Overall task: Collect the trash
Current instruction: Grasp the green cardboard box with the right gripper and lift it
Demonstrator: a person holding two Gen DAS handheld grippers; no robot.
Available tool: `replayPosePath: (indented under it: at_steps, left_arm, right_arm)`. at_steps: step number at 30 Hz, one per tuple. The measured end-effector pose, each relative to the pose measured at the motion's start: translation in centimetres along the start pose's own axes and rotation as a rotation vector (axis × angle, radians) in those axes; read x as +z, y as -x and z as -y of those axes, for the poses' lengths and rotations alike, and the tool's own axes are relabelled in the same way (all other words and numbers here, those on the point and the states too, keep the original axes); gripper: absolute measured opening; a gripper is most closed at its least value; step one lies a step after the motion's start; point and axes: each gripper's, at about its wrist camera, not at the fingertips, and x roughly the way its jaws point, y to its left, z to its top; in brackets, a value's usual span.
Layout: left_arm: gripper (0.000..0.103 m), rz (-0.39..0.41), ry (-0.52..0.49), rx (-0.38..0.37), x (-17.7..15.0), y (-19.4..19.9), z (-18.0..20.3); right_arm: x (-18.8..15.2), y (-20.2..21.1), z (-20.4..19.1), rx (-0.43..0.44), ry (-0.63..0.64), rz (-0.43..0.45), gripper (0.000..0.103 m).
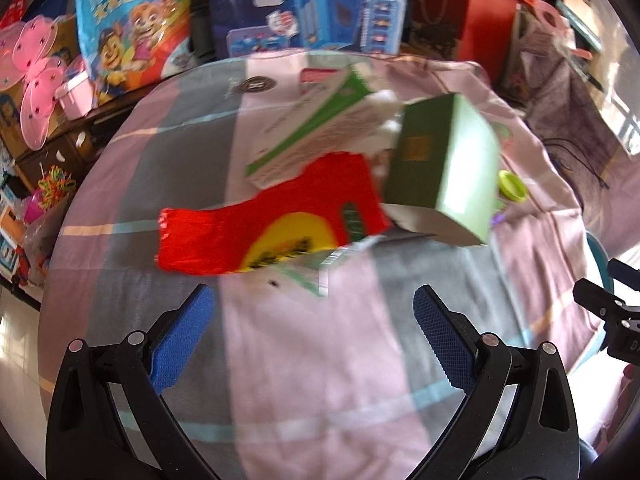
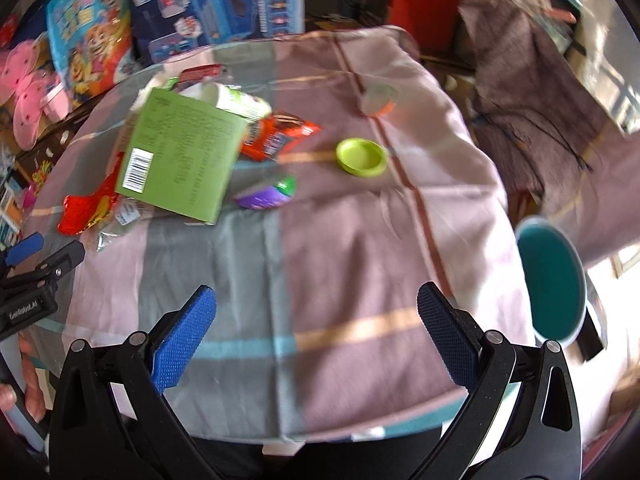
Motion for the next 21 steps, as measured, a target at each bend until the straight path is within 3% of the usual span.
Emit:
replayPosePath:
  at_steps: [6,12,21]
  left_arm:
    - [0.099,-0.039,0.041,0.004,0.8,-2.3,-3.5]
    - [0.099,-0.056,0.011,-0.018,1.3,-3.7,-4.7]
    - [0.099,-0.053,0.027,-0.05,3.0,-4.4,-5.6]
  right_arm:
    - [1.3,-2.9,-3.8,0.008,0.092,-0.005,0.097]
    - [2.4,-5.0,-7.3,-0.024,0.165,0.018,0.097]
    - [4.4,-6.9,-9.9,-0.137,0.214,0.113,0.097]
